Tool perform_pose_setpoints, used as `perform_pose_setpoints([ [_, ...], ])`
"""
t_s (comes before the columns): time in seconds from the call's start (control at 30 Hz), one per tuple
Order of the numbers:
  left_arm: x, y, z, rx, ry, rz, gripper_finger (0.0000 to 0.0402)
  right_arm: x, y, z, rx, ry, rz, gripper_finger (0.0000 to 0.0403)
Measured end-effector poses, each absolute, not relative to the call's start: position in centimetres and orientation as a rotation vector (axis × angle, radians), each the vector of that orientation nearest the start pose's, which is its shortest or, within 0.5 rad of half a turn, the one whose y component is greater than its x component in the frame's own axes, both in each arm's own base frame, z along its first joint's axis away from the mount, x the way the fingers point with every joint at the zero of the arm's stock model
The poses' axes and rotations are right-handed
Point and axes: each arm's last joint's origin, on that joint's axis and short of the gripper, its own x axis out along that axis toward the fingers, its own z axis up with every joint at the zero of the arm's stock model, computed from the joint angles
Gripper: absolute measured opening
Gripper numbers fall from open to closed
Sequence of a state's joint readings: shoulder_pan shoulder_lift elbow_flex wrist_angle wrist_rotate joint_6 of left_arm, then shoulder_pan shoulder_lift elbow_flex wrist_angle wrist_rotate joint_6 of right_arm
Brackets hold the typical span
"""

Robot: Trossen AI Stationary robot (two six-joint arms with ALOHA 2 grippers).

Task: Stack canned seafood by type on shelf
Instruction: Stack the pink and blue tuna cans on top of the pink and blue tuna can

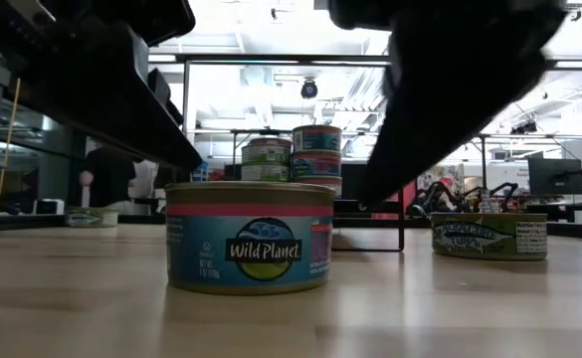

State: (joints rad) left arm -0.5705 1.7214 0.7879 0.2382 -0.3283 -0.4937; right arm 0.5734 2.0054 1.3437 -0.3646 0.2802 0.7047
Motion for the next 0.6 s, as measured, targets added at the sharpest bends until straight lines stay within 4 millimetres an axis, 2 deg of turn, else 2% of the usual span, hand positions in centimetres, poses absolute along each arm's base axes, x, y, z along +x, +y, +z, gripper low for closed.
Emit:
perform_pose_setpoints([
  [0.2, 28.0, -16.9, 14.2, -0.169, 0.669, -0.072, 0.0, 35.6, 20.6, 15.6, 0.21, 0.97, -0.091, 0.0],
  [0.6, 28.0, -16.9, 14.2, -0.172, 0.665, -0.073, 0.0, 35.3, 20.3, 15.0, 0.166, 0.979, -0.096, 0.0],
])
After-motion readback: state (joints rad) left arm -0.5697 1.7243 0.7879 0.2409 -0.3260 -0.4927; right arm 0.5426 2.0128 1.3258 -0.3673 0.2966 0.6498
